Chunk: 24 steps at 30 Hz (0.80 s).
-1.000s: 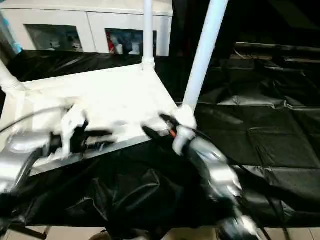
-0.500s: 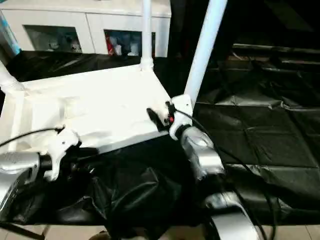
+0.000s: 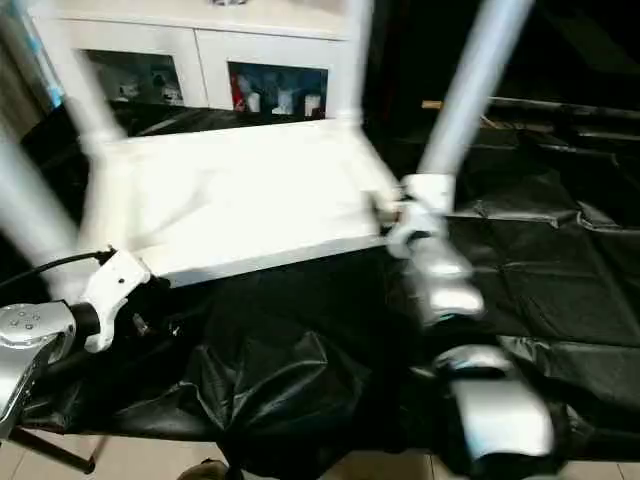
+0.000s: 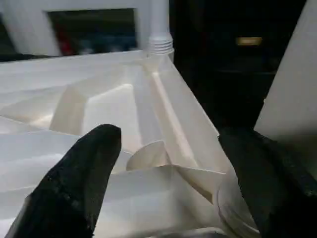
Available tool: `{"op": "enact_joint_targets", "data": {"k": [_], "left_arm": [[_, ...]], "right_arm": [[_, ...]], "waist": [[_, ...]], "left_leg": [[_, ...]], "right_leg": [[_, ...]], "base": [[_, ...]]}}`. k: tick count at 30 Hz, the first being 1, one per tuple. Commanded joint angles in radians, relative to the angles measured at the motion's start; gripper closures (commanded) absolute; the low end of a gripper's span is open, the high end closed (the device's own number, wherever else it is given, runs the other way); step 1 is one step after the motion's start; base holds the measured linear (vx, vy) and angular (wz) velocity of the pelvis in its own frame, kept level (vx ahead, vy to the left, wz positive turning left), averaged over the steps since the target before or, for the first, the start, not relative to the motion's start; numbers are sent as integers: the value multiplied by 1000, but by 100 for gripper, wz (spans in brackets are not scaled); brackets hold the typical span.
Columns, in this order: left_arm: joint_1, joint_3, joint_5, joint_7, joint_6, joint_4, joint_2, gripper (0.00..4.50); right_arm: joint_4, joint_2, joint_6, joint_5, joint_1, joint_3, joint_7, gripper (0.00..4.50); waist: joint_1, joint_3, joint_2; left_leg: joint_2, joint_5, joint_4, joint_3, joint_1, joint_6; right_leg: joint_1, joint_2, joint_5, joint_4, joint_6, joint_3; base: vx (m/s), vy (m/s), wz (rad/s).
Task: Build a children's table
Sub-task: Rotate table base
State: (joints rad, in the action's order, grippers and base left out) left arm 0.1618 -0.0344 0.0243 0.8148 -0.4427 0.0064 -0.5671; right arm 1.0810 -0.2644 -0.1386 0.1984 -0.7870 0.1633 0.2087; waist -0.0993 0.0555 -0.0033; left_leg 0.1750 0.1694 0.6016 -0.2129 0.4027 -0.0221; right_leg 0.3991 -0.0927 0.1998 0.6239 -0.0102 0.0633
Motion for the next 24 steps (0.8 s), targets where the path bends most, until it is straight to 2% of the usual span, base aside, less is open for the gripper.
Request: {"op": "enact_joint_targets", "data": {"k": [1,4,6,7,9,12,14,16,17,19,20,22,23,24], "left_arm": [[-33,52,15,-6,27,-20,-16,3],[-77,87,50,15,42,-44,-29,3],[-116,129,101,42,38,-84,-31,3],[-134,149,125,54,35,-102,-35,3],[-175,196,166,83,38,-125,-54,3],[-189,240,182,74,59,-117,-66,3],[-151,272,196,25,87,-87,-38,3],[-87,307,216,-44,111,-48,12,3],[-70,313,214,-64,118,-37,24,3],[-42,319,222,-91,130,-17,44,3],[-29,320,228,-101,136,-9,53,3],[-7,320,249,-105,133,-2,75,3],[10,307,242,-110,142,14,83,3],[24,294,232,-114,150,30,88,3]], "right_arm": [[34,-76,-35,-4,-30,55,-33,69],[55,-103,-40,-3,-42,60,-26,69],[62,-113,-45,-3,-44,59,-5,69],[66,-115,-51,-6,-44,56,9,69],[62,-115,-63,-12,-35,42,52,69],[39,-98,-83,-21,-6,17,116,69],[2,-76,-96,-22,34,2,151,69],[-51,-48,-89,-7,87,-2,164,69],[-68,-40,-84,-4,103,-3,161,69],[-113,-22,-82,4,144,-3,154,69],[-135,-13,-83,9,165,-2,150,69],[-173,3,-84,20,206,5,151,69],[-199,13,-79,20,233,6,151,69],[-217,20,-77,17,253,6,148,69]], "waist": [[9,-73,2],[13,-72,-5],[16,-70,-6],[16,-71,-6],[19,-66,-7],[30,-61,-6],[30,-60,-6],[27,-62,-2],[25,-63,2],[23,-65,-2],[22,-66,0],[18,-67,-2],[16,-68,9],[19,-69,3]], "left_leg": [[52,186,-71,27,-39,-5],[50,175,-66,27,-31,20],[50,188,-66,26,-32,28],[51,188,-65,26,-32,28],[53,220,-67,26,-33,28],[54,270,-72,29,-34,20],[56,287,-75,30,-36,10],[57,307,-75,29,-45,-6],[57,303,-78,32,-43,-10],[58,294,-80,34,-41,-15],[57,294,-79,33,-41,-16],[58,273,-79,33,-39,-11],[56,273,-78,33,-41,-14],[56,272,-79,34,-38,-14]], "right_leg": [[-31,-51,89,-61,-189,-45],[-35,-52,81,-59,-201,-43],[-33,-50,111,-64,-200,-43],[-34,-53,112,-63,-203,-44],[-29,-52,162,-68,-202,-43],[-25,-48,219,-74,-194,-44],[-24,-50,236,-77,-188,-46],[-19,-49,229,-78,-188,-48],[-23,-51,221,-77,-189,-48],[-25,-50,201,-74,-186,-46],[-25,-50,193,-73,-186,-46],[-28,-52,172,-72,-180,-48],[-26,-52,171,-71,-177,-48],[-28,-51,162,-71,-179,-47]], "base": [[0,0,0],[0,0,0],[0,0,0],[0,0,0],[0,0,0],[0,0,0],[0,0,0],[0,0,0],[0,0,0],[0,0,0],[0,0,0],[0,0,0],[0,0,0],[0,0,0]]}}
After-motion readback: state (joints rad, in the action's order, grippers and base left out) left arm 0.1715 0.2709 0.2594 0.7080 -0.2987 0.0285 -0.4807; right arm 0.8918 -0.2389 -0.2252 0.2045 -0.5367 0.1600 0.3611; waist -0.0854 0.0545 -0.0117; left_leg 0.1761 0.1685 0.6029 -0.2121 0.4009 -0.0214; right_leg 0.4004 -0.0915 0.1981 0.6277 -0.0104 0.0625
